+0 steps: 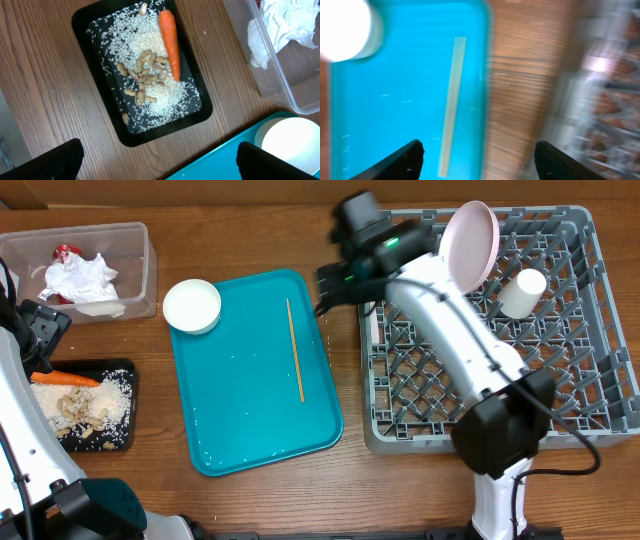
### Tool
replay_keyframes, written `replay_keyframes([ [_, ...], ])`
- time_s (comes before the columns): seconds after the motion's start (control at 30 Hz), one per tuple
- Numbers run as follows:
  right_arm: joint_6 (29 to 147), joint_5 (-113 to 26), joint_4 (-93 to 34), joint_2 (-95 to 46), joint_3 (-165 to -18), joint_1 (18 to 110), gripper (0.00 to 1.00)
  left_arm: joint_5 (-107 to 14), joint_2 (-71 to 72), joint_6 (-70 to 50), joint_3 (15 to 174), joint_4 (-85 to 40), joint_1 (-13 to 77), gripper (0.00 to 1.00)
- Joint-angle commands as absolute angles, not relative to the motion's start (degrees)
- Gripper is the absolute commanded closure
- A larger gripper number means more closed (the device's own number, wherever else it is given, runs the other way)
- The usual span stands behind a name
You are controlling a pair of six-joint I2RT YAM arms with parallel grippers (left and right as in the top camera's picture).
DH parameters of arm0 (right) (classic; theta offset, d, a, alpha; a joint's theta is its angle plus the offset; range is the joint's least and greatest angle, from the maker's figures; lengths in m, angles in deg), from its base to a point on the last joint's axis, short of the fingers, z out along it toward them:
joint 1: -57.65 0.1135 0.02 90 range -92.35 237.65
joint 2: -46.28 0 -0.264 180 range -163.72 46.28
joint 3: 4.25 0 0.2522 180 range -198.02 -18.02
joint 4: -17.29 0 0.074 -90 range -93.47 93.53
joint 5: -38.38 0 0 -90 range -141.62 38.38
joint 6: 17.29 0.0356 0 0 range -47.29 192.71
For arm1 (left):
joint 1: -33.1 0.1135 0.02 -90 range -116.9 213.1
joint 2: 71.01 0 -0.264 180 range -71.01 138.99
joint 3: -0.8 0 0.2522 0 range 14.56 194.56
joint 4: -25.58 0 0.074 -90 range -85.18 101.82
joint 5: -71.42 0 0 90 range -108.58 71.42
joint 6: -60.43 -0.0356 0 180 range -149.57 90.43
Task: Sort waste into correct bins and load items into the dishwasher rack
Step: 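Return the right gripper to the tray and grasp the wooden chopstick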
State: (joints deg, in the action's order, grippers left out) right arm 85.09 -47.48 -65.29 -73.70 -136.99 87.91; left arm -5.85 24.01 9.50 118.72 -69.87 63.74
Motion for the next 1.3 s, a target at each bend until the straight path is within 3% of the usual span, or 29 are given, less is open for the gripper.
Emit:
replay_keyframes([
  [0.0,89.42,-47.78,-61.97,-74.97,-134.63,92.65,0.30,-4.67,24.23,10.26,118.43,-70.00,63.74,0.00],
  [0.2,93.22,-48.22,-56.41,-81.27,-130.28,97.00,0.45,-4.67,24.23,10.26,118.43,-70.00,63.74,0.00],
  [0.77,93.83,-50.10,-54.10,-91.19,-129.21,99.86,0.51,-4.67,24.23,10.26,118.43,-70.00,63.74,0.00],
  [1.03,97.44,-57.71,-54.01,-94.14,-128.54,103.29,0.60,-4.67,24.23,10.29,118.43,-70.00,63.74,0.00],
  [1.1,98.49,-58.47,-54.23,-94.97,-128.49,103.40,0.65,-4.67,24.23,10.26,118.43,-70.00,63.74,0.00],
  [1.23,98.47,-58.23,-54.27,-95.28,-128.25,103.25,0.94,-4.67,24.23,10.26,118.43,-70.00,63.74,0.00],
  [1.27,98.47,-58.10,-54.47,-95.21,-128.40,103.21,0.96,-4.67,24.23,10.26,118.43,-70.00,63.74,0.00],
])
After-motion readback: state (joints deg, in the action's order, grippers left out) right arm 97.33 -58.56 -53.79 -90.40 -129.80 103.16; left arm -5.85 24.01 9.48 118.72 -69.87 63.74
